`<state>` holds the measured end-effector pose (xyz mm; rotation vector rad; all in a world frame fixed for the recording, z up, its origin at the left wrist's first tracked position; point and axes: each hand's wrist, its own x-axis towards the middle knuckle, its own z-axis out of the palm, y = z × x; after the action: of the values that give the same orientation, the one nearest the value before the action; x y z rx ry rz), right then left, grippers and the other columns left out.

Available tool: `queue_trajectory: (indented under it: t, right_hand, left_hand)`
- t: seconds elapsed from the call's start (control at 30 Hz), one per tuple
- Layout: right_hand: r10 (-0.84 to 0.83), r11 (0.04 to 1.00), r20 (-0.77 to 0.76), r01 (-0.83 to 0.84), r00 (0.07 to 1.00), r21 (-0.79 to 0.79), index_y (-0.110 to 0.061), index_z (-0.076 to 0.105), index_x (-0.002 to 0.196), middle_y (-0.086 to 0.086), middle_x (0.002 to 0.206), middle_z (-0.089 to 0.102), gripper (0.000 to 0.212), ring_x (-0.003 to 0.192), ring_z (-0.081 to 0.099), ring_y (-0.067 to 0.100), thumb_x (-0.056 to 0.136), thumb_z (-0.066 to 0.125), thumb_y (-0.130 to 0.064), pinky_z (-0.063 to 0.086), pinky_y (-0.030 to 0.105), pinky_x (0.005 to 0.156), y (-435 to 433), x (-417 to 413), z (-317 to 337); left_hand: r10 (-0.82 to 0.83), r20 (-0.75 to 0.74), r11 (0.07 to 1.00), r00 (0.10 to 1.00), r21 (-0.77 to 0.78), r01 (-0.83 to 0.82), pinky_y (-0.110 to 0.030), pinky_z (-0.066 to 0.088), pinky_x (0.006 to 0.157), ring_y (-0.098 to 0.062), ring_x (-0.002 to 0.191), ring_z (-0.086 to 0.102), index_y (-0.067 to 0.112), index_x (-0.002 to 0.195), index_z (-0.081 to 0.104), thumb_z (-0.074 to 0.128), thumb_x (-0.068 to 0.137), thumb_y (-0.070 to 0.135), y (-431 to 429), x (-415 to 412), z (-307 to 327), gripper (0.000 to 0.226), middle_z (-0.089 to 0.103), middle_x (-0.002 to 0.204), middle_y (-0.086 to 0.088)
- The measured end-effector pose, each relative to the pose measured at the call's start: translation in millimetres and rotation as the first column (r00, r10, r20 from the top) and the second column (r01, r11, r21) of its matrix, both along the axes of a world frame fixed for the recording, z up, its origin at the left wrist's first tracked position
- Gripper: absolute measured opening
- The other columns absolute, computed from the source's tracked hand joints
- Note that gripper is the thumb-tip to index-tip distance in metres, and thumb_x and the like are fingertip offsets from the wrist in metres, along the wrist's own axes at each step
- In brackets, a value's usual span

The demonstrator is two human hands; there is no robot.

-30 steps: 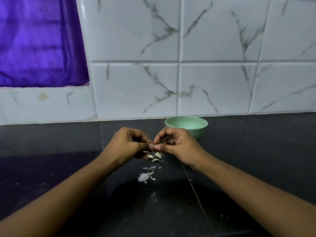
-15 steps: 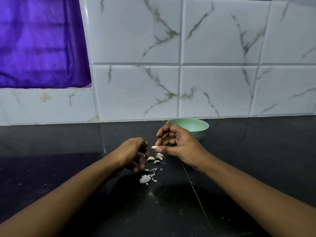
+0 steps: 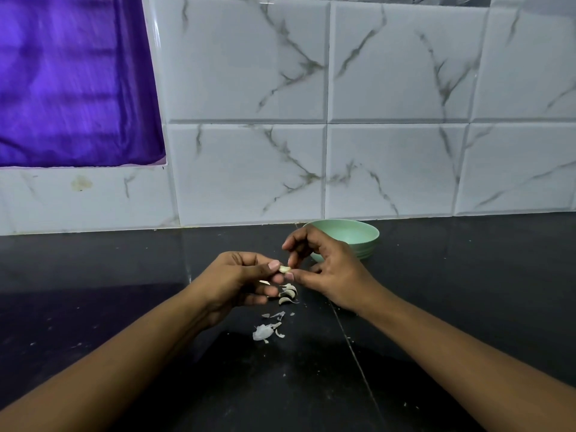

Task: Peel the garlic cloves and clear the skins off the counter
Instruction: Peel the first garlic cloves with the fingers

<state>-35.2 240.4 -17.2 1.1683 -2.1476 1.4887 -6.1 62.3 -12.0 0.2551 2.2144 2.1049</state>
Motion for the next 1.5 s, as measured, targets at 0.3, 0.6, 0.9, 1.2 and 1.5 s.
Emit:
queue_trajectory:
  t: [0.3,0.6,0.9,1.2,1.5]
  right_hand:
    - [-0.016,0.991,-0.218,0.045,0.976,0.128,-0.019,0.056,0.109,-0.018,0.081,0.056,0.037,0.080,0.059,0.000,0.079,0.071,-0.003,0.044,0.013,0.054,-4.1,3.7,0.7]
    - [0.005,0.987,-0.224,0.032,0.975,0.159,-0.016,0.055,0.111,-0.017,0.081,0.055,0.038,0.080,0.059,0.006,0.079,0.073,-0.004,0.045,0.015,0.056,-2.6,-0.5,0.4]
    - [-0.040,0.992,-0.136,0.056,0.990,0.117,-0.033,0.054,0.096,-0.011,0.072,0.060,0.041,0.067,0.056,0.002,0.076,0.077,-0.006,0.038,0.011,0.056,2.0,-2.1,1.9]
    - [-0.062,0.995,0.169,0.047,0.984,0.088,-0.016,0.068,0.067,0.000,0.051,0.061,0.027,0.046,0.057,0.013,0.083,0.064,-0.036,0.047,0.022,0.055,10.8,-5.9,12.0]
    - [-0.080,0.997,0.144,0.077,0.986,0.022,-0.019,0.060,0.081,-0.002,0.071,0.064,0.030,0.055,0.059,0.011,0.066,0.085,-0.013,0.055,0.030,0.059,-0.2,-2.9,-0.4]
  left_hand:
    - [0.018,-0.006,1.000,1.000,-0.016,-0.018,-0.015,0.041,0.041,-0.007,0.045,0.054,0.013,0.070,0.065,0.064,0.084,0.022,4.1,1.2,-0.8,0.017,0.062,0.061,0.000]
    - [0.013,-0.002,0.999,1.000,-0.034,-0.013,-0.015,0.040,0.040,-0.006,0.043,0.053,0.010,0.066,0.061,0.061,0.088,0.019,4.9,1.5,-0.2,0.024,0.061,0.058,0.001]
    - [0.027,0.001,1.000,1.000,0.008,-0.027,-0.015,0.039,0.039,-0.006,0.045,0.056,0.011,0.073,0.064,0.061,0.087,0.018,3.9,1.3,0.8,0.016,0.063,0.062,0.002]
    - [0.083,0.002,0.994,0.997,0.069,-0.083,-0.014,0.037,0.035,-0.005,0.045,0.057,0.011,0.080,0.066,0.060,0.088,0.012,2.0,1.3,3.4,0.010,0.066,0.065,0.003]
    - [0.130,0.024,0.985,0.991,0.111,-0.132,-0.013,0.032,0.033,-0.004,0.040,0.052,0.009,0.081,0.068,0.064,0.083,0.014,6.7,-0.8,-1.0,0.006,0.062,0.064,0.003]
